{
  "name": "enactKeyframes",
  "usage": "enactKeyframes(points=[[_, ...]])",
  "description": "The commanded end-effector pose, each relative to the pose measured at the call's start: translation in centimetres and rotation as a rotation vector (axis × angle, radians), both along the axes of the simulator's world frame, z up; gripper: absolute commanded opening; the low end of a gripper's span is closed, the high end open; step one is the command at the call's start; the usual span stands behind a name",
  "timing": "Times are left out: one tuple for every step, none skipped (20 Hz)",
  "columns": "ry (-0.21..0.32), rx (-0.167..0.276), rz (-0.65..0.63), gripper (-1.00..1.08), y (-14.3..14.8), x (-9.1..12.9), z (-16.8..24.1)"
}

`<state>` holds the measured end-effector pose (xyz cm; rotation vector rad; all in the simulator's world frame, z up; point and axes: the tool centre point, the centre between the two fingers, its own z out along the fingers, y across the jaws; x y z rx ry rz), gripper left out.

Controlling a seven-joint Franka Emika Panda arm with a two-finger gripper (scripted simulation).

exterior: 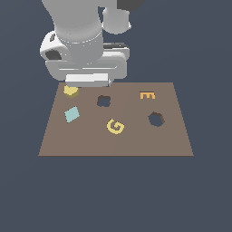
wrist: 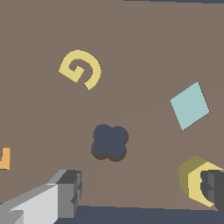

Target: Insert a designated object into the corresponding slot on a board.

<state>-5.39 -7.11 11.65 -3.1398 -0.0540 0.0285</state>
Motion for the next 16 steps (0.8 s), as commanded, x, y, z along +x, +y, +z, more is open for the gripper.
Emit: enactKeyframes(points=[[-0.003,-0.001,0.013,1.0,-2.1,-1.1,-1.3],[-0.005,-0.001,0.018,1.0,-3.0,-1.5,-1.9],[-0.006,-0.001,0.023,1.0,-3.8,-1.9,-2.4],[-0.008,-0.001,0.028,1.0,-4.6,-2.3,-2.9],[-0.009,-0.001,0.032,1.0,-5.3,-2.6,-3.3],[-0.01,-0.001,0.036,1.0,-6.0,-2.9,-3.8],[-0.011,-0.001,0.04,1.0,-6.7,-3.2,-4.2],[-0.012,-0.001,0.044,1.0,-7.2,-3.4,-4.6],[-0.013,-0.001,0.047,1.0,-7.8,-3.6,-4.9],[-0.014,-0.001,0.05,1.0,-8.3,-3.8,-5.2],[-0.015,-0.001,0.053,1.0,-8.7,-4.0,-5.5],[-0.016,-0.001,0.055,1.0,-9.1,-4.1,-5.7],[-0.016,-0.001,0.057,1.0,-9.5,-4.3,-6.0],[-0.017,-0.001,0.059,1.0,-9.8,-4.4,-6.1],[-0.017,-0.001,0.061,1.0,-10.0,-4.4,-6.3],[-0.018,-0.001,0.062,1.0,-10.3,-4.5,-6.4]])
